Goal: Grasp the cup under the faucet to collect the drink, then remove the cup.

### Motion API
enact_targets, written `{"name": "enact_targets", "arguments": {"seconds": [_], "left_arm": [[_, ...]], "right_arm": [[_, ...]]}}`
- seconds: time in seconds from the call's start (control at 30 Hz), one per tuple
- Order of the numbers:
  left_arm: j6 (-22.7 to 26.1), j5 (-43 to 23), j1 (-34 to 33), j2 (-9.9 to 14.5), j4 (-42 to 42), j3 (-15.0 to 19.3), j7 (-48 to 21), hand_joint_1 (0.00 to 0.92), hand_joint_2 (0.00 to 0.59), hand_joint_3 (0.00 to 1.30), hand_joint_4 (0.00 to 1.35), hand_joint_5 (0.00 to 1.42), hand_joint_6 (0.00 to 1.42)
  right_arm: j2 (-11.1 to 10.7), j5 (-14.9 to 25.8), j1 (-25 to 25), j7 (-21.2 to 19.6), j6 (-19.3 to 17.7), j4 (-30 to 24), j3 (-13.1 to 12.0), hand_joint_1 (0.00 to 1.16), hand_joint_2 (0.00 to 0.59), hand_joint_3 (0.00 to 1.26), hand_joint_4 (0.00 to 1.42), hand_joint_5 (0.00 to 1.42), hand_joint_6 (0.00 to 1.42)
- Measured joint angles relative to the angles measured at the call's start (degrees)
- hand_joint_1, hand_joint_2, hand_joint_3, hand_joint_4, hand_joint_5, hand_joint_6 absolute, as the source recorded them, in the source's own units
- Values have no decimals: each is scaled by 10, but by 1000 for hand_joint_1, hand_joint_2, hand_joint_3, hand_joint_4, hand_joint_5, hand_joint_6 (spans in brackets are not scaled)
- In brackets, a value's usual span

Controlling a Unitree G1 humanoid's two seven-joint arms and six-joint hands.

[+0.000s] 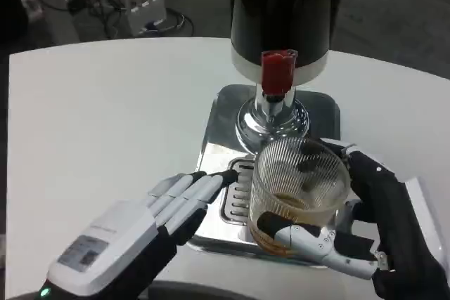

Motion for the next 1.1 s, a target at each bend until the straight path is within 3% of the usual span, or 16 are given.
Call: {"name": "enact_targets", "arguments": {"seconds": [0.37, 0.87, 1.1], "left_arm": [[18, 55, 40, 1, -47, 24, 14, 0, 38, 0, 0, 0, 0], [69, 80, 76, -2, -114, 48, 14, 0, 42, 0, 0, 0, 0], [88, 82, 82, -2, -130, 43, 13, 0, 42, 0, 0, 0, 0]], "right_arm": [[-12, -19, 28, 66, 52, -79, -8, 882, 125, 849, 982, 1188, 1323], [-11, -43, 53, 90, 58, -127, 3, 881, 125, 851, 982, 1199, 1323], [-36, -75, 64, 95, 51, -131, -4, 881, 125, 851, 991, 1201, 1323]]}}
